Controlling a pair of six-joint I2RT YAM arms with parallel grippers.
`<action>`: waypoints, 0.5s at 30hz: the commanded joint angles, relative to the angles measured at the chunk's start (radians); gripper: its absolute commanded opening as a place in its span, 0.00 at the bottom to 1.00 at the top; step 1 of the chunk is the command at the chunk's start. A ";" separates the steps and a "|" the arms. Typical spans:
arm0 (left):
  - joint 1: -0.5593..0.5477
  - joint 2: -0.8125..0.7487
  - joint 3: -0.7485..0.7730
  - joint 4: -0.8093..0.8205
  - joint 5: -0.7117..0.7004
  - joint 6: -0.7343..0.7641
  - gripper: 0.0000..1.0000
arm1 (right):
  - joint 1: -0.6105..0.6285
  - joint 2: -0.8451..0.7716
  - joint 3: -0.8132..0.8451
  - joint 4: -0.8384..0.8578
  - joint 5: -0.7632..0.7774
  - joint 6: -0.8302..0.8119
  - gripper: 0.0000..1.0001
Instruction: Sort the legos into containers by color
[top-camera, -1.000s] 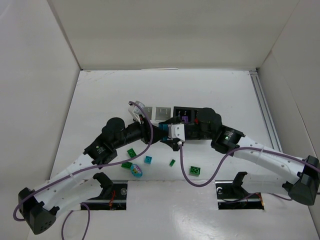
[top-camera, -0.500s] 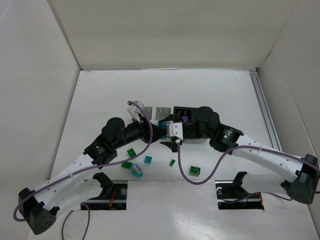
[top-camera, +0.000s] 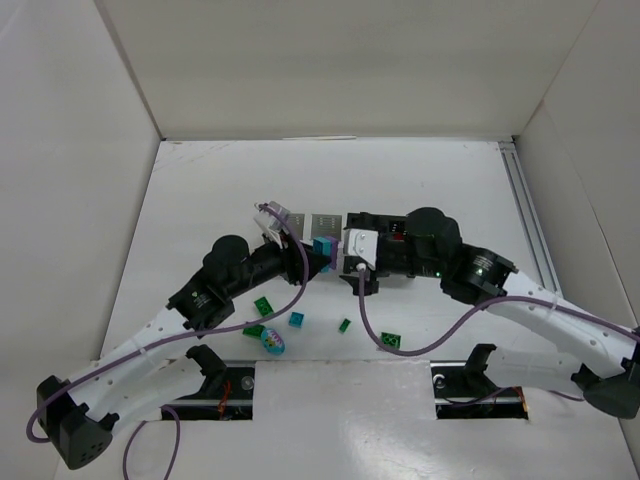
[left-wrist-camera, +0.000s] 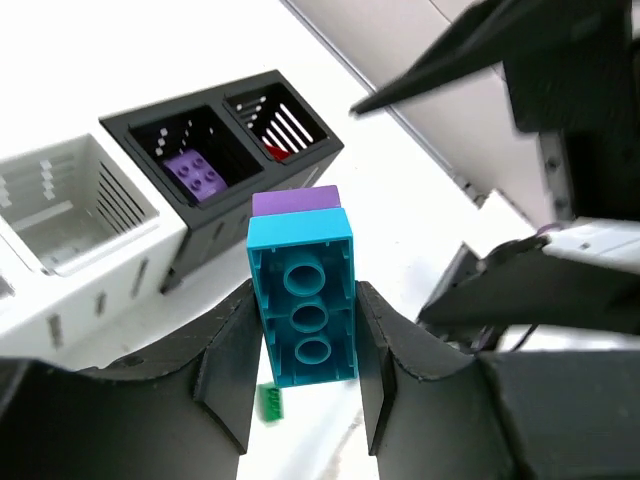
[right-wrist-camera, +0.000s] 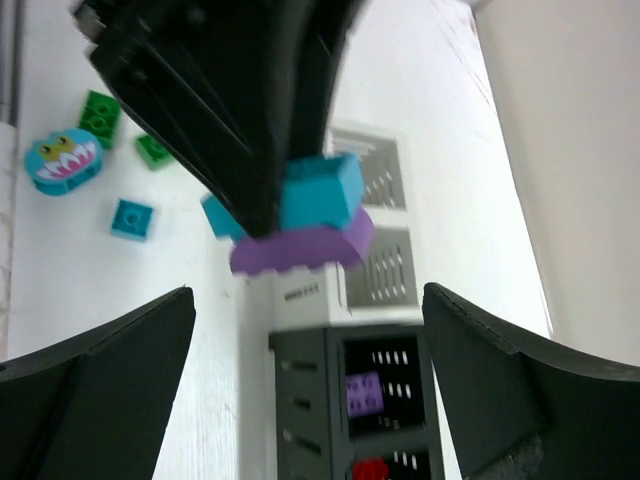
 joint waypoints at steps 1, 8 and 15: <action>0.000 -0.032 -0.022 0.107 0.026 0.148 0.00 | -0.027 -0.048 0.060 -0.165 0.138 0.058 1.00; 0.000 -0.062 -0.093 0.231 0.219 0.351 0.00 | -0.344 0.023 0.020 -0.135 -0.582 0.118 1.00; 0.000 -0.041 -0.084 0.231 0.418 0.491 0.00 | -0.347 0.123 0.047 -0.035 -0.847 0.138 0.90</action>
